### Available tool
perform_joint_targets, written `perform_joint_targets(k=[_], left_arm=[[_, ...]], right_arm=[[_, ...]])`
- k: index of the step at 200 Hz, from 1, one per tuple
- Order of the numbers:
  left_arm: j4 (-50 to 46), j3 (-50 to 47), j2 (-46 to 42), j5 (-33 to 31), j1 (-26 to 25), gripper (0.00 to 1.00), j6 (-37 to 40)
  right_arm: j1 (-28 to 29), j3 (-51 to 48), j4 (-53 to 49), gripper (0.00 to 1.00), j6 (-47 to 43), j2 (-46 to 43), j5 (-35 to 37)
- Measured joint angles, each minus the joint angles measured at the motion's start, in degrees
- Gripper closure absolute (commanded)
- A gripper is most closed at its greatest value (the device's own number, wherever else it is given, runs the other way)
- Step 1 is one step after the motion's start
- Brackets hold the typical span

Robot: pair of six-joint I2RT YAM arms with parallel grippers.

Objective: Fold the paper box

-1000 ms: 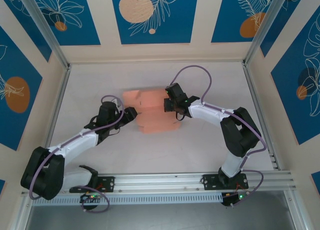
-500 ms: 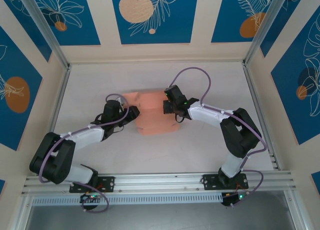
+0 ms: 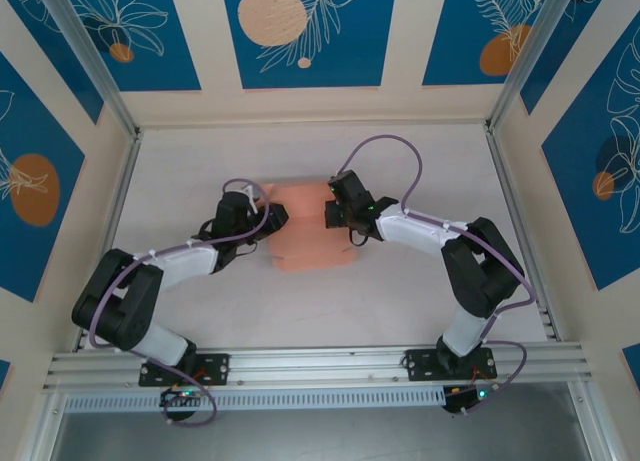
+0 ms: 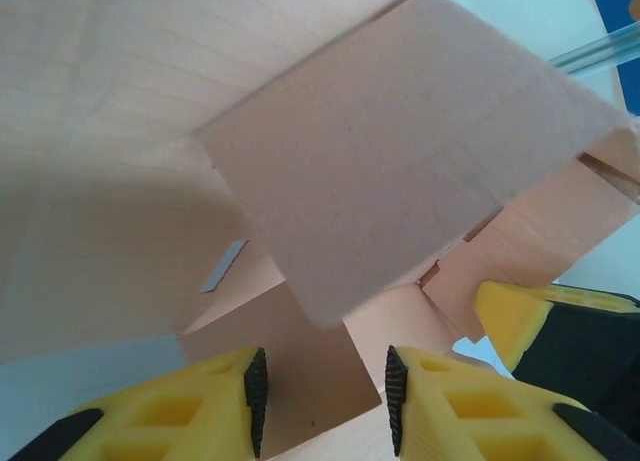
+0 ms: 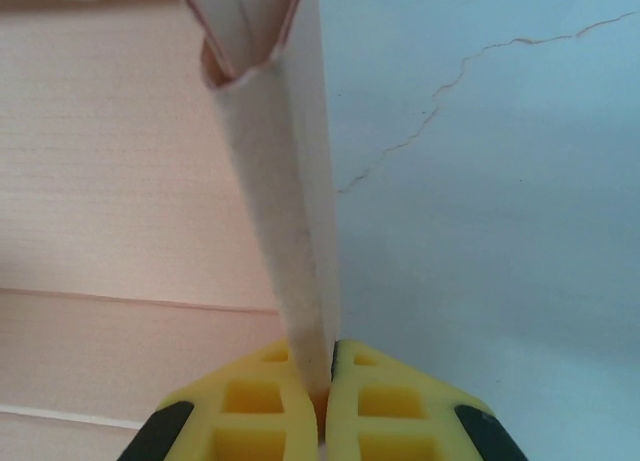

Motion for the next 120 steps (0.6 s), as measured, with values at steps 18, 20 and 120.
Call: perform_joint_targets(k=[18,20,120], left_arm=[[0.7,0.0,0.7,0.6,0.0,0.63,0.0],[0.7,0.0,0.7,0.7,0.0,0.63,0.0],[-12.4,-3.5,-26.1,1.9,2.2,0.53,8.7]], right_arm=[[0.0,0.0,-0.4,0.93,0.6,0.0,0.1],[0.0,0.0,-0.4,0.93,0.6,0.0,0.1],[-0.6,0.2,-5.3,0.94,3.3,0.0,-2.0]])
